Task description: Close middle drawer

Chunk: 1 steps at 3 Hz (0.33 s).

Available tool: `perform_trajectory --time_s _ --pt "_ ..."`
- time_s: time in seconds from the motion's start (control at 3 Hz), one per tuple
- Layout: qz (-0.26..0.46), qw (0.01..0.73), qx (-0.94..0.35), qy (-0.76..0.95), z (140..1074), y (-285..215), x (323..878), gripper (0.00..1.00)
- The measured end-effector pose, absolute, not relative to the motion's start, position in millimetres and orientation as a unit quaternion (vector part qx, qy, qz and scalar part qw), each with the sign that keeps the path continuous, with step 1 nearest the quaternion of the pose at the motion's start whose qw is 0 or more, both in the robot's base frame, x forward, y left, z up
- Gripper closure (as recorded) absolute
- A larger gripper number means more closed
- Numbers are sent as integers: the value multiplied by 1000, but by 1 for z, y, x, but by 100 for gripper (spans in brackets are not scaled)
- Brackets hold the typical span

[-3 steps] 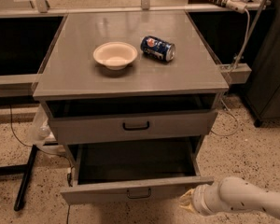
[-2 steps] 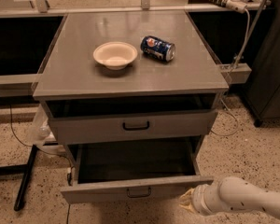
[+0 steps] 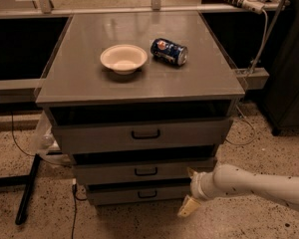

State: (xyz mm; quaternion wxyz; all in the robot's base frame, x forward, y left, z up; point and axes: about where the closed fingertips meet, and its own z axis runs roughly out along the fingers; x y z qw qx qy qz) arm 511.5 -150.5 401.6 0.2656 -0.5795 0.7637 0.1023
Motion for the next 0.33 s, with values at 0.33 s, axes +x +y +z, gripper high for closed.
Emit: perform_trajectory --time_s 0.33 --pt "102 266 -579 764 402 -150 511 0"
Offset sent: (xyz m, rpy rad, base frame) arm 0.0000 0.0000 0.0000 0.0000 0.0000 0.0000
